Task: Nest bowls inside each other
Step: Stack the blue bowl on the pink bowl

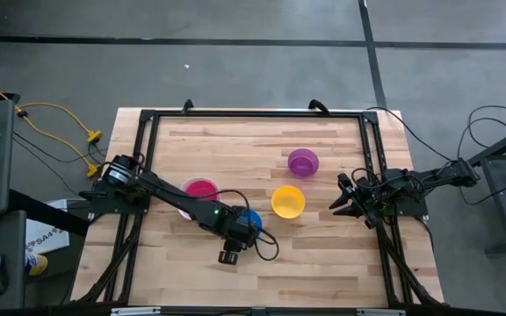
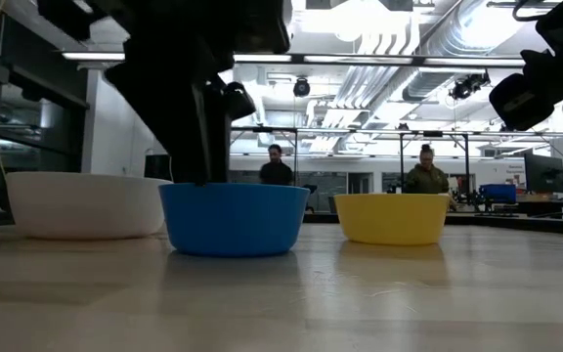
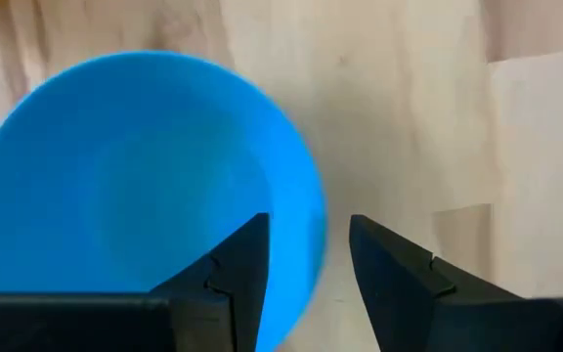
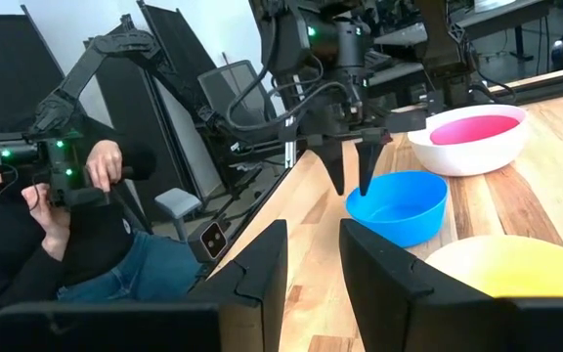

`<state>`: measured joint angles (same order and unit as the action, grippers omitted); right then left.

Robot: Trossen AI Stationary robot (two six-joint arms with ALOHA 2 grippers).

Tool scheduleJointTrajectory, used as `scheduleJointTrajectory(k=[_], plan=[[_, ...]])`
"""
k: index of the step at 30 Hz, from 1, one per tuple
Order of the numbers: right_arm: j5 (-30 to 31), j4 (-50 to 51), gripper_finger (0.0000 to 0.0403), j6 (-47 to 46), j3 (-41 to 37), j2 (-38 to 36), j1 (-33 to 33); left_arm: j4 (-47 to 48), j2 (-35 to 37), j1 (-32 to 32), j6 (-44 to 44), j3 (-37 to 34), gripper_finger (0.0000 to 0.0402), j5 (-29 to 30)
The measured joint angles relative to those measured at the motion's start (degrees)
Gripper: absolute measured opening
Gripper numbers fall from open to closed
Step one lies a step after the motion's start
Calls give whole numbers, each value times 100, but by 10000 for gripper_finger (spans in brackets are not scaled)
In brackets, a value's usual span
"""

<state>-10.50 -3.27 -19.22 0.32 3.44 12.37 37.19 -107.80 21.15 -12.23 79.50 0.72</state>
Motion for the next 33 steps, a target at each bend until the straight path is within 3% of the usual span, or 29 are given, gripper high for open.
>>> scheduleJointTrajectory(k=[21,33], plan=[[-5,0,91,1,-1,0,0,283,-50,39,-203,1,145,-10],[3,-4,91,0,-1,35,1,739,-451,26,-52,554,145,64]])
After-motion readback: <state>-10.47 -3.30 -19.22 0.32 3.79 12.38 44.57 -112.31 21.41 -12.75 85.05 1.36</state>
